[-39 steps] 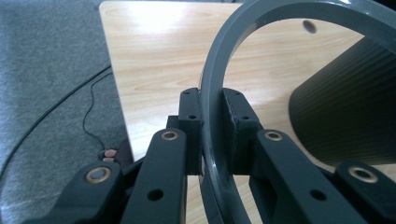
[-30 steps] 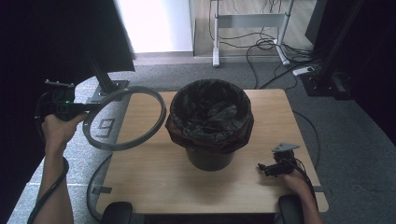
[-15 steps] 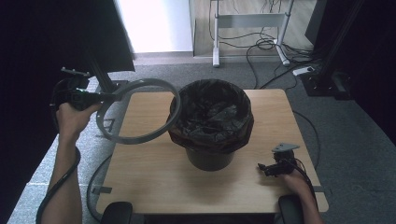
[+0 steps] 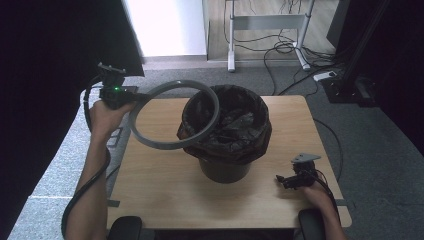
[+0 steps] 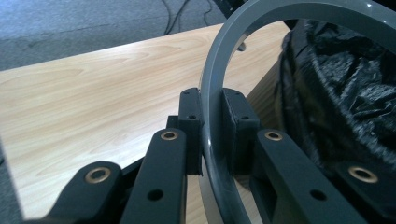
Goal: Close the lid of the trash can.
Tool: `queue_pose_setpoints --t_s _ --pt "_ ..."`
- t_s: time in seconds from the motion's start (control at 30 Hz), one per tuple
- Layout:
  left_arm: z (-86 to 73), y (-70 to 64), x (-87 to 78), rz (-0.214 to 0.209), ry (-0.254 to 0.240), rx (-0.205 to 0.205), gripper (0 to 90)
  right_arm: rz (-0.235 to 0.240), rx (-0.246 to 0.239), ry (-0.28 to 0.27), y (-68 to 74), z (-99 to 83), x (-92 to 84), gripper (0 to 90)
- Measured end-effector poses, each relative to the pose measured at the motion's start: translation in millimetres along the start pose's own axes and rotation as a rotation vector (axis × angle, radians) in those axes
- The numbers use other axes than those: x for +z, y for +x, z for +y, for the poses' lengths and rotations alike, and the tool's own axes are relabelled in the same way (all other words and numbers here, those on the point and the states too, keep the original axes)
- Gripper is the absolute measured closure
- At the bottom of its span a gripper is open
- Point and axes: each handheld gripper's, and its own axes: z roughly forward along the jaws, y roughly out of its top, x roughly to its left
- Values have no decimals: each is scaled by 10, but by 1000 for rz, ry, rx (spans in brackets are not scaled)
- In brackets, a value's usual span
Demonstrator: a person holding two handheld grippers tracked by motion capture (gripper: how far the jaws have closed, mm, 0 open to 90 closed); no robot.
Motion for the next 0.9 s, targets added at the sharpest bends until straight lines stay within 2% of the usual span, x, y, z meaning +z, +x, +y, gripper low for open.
queue_pose_setpoints --t_s 0.47,0.9 --pt "243 -394 432 -55 4 58 792 0 0 0 0 0 0 0" --pt "405 -760 792 -74 5 118 792 0 0 0 0 0 0 0"
